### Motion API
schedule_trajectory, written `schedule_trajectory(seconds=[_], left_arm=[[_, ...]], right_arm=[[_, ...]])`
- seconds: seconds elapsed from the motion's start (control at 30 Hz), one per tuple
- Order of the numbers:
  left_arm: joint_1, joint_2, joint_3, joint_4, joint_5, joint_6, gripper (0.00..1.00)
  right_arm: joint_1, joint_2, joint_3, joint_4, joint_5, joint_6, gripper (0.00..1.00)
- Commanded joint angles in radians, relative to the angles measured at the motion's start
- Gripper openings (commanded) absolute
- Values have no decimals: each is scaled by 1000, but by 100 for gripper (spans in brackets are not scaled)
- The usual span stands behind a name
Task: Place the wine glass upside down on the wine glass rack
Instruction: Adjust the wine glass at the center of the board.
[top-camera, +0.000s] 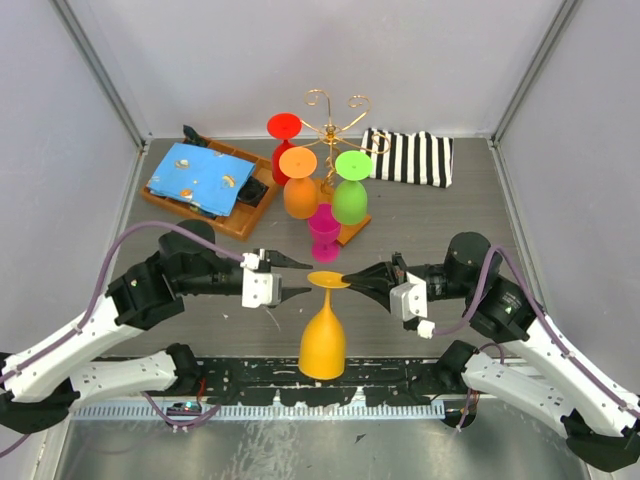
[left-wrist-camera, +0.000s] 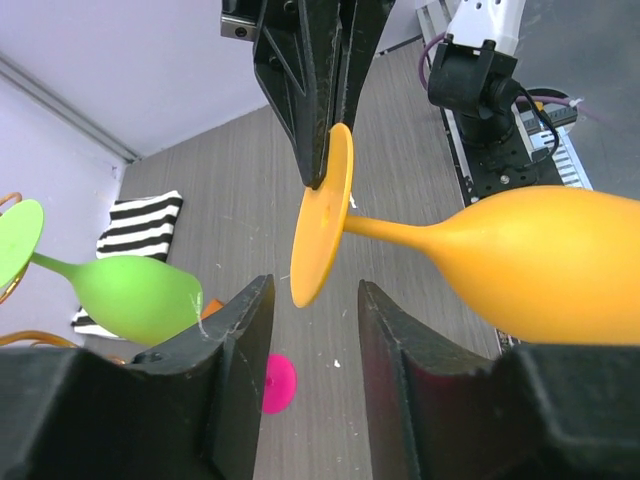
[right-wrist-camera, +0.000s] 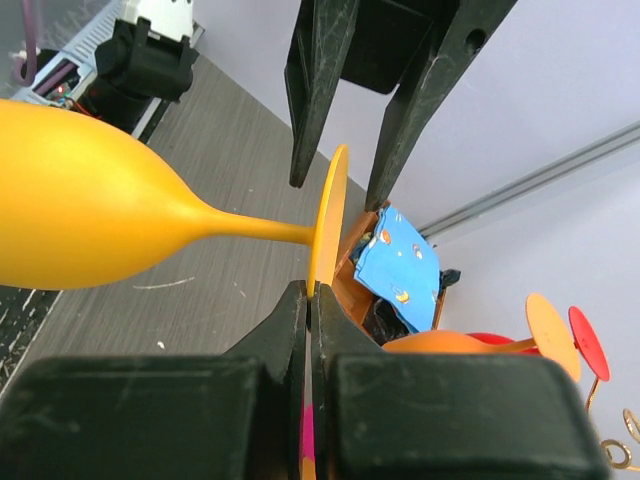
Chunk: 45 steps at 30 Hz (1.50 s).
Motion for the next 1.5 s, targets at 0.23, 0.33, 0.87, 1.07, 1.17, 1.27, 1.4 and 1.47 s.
schedule_trajectory(seconds=[0.23,0.33,0.87,1.07,1.17,1.27,1.4,1.47], left_arm=[[-4,-3,40,33,36,35,31],[-5,-1,43,36,33,39,27],[-4,9,41,51,48,38,2],[-5,-10,34,42,-24,73,0],[-4,-30,39,13,-103,117,0],[-5,-39,54,-33,-174,181,0],[-5,-24,97,-83,-211,221,0],[-11,-6,126,-93,-221,204,0]], right_arm=[[0,17,18,107,-58,70,0],[-1,20,19,110,-62,72,0],[-1,27,-9,170,-35,116,10],[-1,-15,-35,182,65,177,35],[0,-54,-55,167,142,243,42],[0,-88,-66,137,242,363,46],[-1,-108,-65,123,427,636,52],[-1,-107,-50,77,542,771,52]])
